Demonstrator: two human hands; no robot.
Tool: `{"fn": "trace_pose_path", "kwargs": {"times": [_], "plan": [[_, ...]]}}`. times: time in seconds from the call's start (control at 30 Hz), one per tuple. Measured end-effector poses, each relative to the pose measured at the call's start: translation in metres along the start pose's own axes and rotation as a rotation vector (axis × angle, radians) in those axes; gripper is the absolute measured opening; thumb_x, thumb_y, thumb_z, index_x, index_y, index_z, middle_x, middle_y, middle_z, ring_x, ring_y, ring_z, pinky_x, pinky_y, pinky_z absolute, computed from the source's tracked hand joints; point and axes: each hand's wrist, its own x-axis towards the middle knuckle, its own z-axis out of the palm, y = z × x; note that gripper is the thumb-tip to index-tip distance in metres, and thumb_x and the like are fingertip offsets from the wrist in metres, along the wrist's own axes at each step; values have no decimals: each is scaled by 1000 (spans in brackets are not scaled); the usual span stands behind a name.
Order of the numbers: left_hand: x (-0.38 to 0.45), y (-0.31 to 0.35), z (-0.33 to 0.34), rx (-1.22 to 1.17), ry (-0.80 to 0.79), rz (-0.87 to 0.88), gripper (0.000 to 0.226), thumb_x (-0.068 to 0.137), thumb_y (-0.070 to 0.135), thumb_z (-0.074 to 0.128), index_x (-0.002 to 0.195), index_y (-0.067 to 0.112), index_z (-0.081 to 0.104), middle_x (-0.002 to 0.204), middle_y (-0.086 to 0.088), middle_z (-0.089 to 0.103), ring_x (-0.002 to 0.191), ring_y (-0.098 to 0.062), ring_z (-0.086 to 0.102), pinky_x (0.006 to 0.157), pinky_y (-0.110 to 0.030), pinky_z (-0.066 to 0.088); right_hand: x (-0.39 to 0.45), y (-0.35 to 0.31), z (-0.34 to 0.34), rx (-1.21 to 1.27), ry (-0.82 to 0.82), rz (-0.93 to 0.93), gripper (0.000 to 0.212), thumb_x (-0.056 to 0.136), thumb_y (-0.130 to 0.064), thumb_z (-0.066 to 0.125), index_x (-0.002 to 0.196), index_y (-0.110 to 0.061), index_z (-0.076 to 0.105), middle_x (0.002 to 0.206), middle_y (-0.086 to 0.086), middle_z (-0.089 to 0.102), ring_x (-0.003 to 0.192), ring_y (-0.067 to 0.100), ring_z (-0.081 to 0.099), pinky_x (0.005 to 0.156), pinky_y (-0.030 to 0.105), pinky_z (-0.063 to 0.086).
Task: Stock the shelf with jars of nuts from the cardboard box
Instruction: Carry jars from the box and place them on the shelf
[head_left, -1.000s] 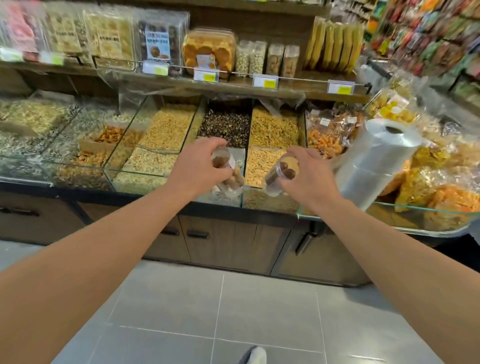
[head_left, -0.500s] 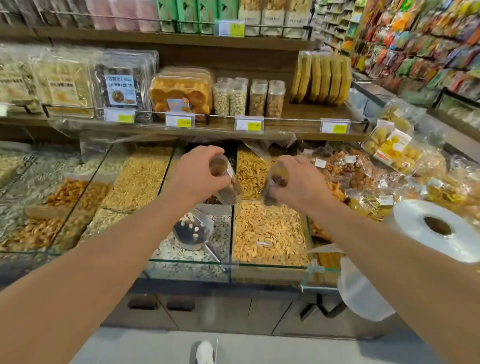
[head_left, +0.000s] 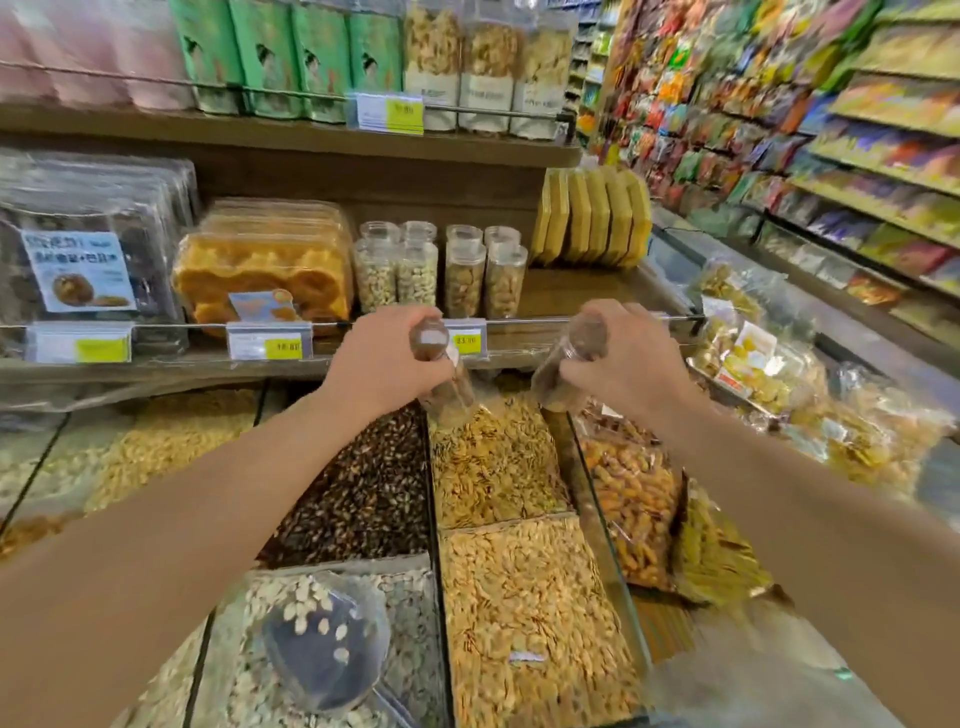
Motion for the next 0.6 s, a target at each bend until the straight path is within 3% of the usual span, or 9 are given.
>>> {"fn": "trace_pose_path", "kwargs": {"times": [0.13,0.27,0.43,0.6], "plan": [[46,5,10,-18,3,45,55,77,38,73,127,18,60,119,3,64,105,-11,55,87,-20,35,50,19,-6,14,51,40,64,69,-41,69,130,-26,53,117,-4,58,101,16,56,81,30,44],[90,8,25,-30,5,41,56,77,41,72,128,23,59,115,6,65,99,-7,55,83,-22,40,102,36,-6,31,73,34,63,68,-43,67,128,-28,53,116,-2,57,105,21,55,93,41,47],[139,16,43,-12,39,-2,50,76,41,72,123,29,61,104,15,58,95,-5,52,76,-21,36,174,57,6,73,59,5,59,72,-37,71,127,-25,53,113,-1,55,105,20,52,94,39,45],[181,18,60,-8,53,10,52,76,40,72,125,28,61,116,11,64,101,-4,54,81,-20,37,242,75,35,67,6,-7,64,77,-32,73,135,-20,49,124,4,52,112,26,52,97,38,42]]}}
